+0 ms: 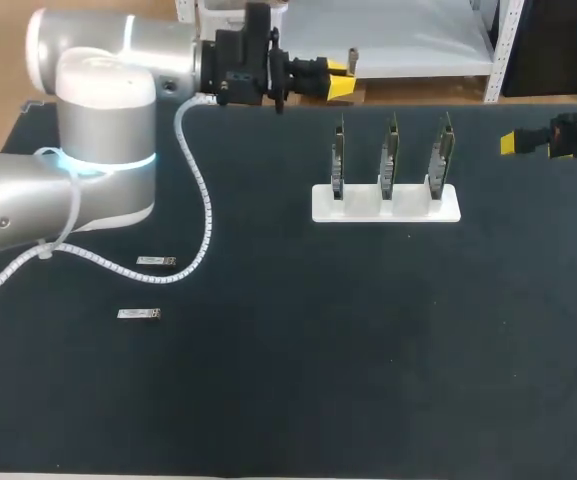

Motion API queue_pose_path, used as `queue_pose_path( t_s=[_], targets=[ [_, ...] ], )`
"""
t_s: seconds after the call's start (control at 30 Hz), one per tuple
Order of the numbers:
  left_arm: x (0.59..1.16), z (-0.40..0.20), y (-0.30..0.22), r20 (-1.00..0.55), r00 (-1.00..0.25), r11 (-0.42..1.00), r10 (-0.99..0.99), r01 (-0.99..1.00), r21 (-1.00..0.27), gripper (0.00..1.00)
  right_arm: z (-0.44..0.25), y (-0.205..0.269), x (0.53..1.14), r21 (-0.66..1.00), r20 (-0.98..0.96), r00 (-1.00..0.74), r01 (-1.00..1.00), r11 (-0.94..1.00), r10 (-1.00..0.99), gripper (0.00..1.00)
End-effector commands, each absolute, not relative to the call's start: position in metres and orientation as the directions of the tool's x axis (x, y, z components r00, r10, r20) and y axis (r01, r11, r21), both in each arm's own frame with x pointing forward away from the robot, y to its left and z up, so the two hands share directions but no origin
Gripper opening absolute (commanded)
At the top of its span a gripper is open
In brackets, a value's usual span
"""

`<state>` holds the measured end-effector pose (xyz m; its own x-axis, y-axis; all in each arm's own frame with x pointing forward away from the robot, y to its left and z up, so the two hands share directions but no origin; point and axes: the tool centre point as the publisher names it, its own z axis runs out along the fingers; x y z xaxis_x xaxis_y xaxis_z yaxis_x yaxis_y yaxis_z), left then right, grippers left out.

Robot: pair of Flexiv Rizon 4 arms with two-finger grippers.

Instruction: Pick up the optical module with the left hand, and insert it into the network port with the right hand.

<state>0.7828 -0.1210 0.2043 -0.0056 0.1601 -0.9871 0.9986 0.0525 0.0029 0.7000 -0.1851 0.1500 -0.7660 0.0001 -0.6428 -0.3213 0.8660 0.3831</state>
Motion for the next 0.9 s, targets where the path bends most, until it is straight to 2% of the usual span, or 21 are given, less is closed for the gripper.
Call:
queue_pose_path(
  t_s=[0.03, 0.9],
  targets=[
    [0.786, 0.200, -0.120, -0.987, -0.013, 0.055, 0.158, 0.998, -0.005, 0.00, 0.150, -0.185, 0.700, 0.383, -0.643, -0.766, -0.321, 0.866, 0.000, 1.00],
    [0.768, 0.176, -0.118, -0.977, -0.044, 0.059, 0.207, 0.998, -0.032, 0.00, 0.150, -0.185, 0.700, 0.383, -0.643, -0.766, -0.321, 0.866, 0.000, 1.00]
  ],
)
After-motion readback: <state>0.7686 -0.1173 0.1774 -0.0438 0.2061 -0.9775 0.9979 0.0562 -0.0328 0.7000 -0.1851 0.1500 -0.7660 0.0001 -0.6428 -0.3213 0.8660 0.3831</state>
